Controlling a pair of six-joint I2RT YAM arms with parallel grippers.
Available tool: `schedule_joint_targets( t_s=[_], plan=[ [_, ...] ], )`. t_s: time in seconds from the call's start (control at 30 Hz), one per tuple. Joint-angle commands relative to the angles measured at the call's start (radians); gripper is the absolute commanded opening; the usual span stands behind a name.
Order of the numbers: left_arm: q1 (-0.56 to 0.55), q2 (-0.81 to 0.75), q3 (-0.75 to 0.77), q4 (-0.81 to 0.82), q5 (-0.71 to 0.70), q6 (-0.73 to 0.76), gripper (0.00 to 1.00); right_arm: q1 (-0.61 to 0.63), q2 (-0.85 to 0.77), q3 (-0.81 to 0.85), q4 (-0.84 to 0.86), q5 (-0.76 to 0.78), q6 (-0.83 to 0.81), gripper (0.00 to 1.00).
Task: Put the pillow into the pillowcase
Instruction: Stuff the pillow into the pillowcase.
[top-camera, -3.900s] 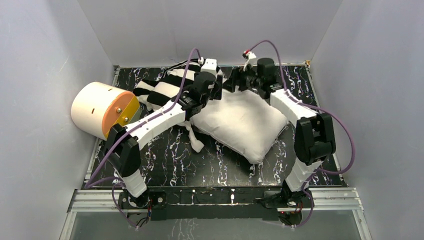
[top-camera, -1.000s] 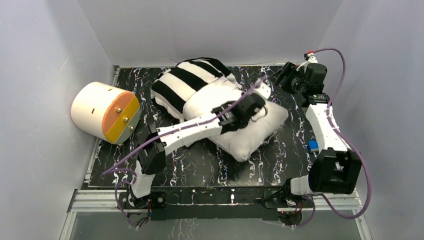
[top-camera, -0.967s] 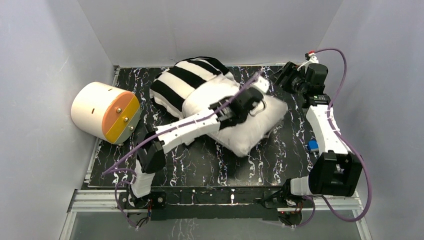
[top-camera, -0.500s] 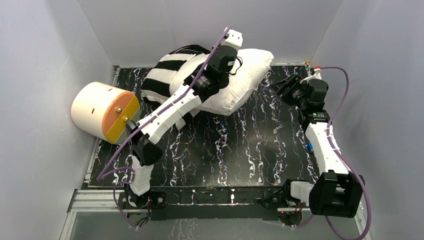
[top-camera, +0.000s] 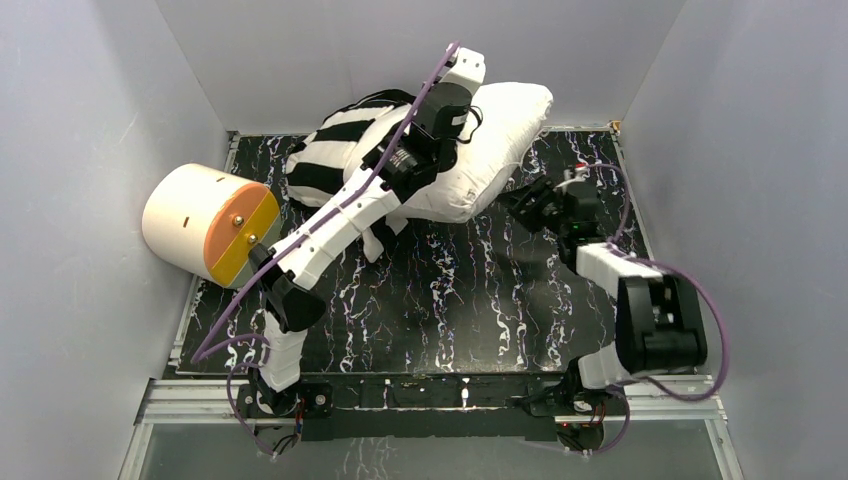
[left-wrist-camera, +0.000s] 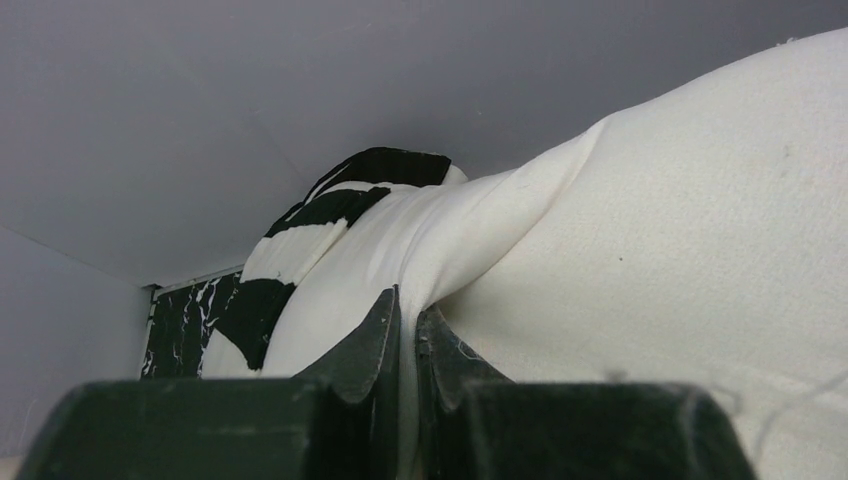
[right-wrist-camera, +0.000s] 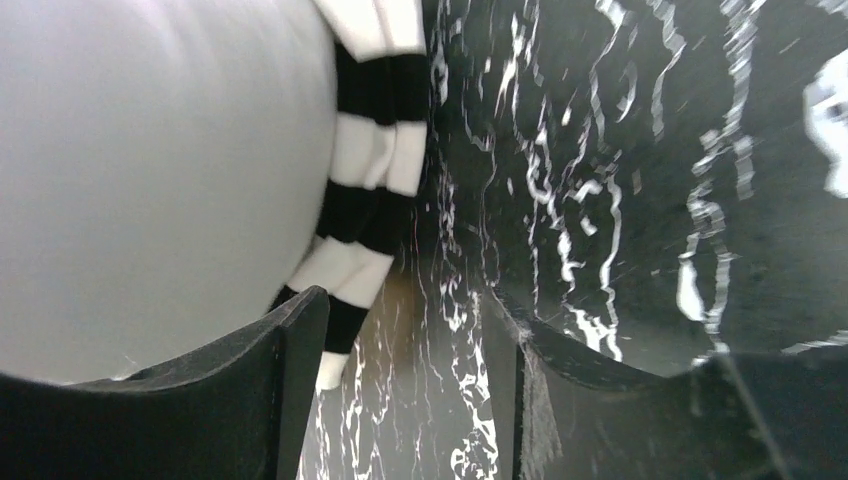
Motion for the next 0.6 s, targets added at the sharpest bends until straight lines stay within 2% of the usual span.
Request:
schedule_joint_targets(
  t_s=[0.0, 0.1, 0.3, 0.57],
  plan=[
    [-0.008, -0.138, 0.109, 0.152, -0.034, 0.034, 0.00, 0.130, 0.141, 0.039, 0.279, 0.008, 0.080, 0.67],
    [-0.007, -0.145, 0.115, 0.177, -0.035, 0.048, 0.00, 0.204, 0.269, 0.060, 0.443, 0.046, 0.124, 0.73],
    [-0.008, -0.162, 0.124, 0.201, -0.018, 0.046, 0.00, 0.285, 0.531, 0.175, 0.628, 0.092, 0.231, 0.80],
    [-0.008, -0.168, 0.105, 0.221, -0.003, 0.044, 0.00, 0.347, 0.733, 0.297, 0.705, 0.154, 0.311, 0.80]
  ],
)
